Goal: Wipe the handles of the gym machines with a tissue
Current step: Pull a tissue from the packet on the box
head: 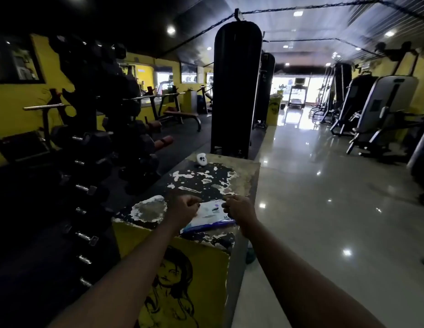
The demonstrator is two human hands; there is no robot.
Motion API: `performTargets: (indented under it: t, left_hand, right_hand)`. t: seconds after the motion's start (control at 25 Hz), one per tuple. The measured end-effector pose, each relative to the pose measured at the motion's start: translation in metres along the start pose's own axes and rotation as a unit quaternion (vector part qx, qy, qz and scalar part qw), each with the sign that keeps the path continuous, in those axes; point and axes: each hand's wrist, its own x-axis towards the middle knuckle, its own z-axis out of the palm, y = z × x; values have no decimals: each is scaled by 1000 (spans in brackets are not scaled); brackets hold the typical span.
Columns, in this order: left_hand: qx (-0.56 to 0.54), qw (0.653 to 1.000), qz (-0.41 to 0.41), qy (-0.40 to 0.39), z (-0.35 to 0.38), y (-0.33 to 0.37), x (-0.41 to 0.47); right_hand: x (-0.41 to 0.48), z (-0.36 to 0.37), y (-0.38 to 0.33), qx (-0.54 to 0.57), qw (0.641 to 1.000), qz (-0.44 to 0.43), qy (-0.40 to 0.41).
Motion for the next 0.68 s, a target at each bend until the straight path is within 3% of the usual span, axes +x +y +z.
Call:
performTargets:
  t: [0.16,0.28,0.44,0.6,0.68]
  left_hand:
    - [177,983,44,-23,28,-36,33]
    - [242,963,104,-54,54,-61,56]
    - [303,935,179,-30,63,-81,77]
    - [418,857,300,20,64,-92,85]
    - [439,837,325,30,69,-92,81]
  right_hand:
    - [21,12,27,-298,954,-39,11]
    - [37,24,53,-395,917,-56,13]
    - [47,32,60,-415,905,-74,52]
    - [39,29,51,-395,909,-103,86]
    - [36,29,51,-390,907,-114,113]
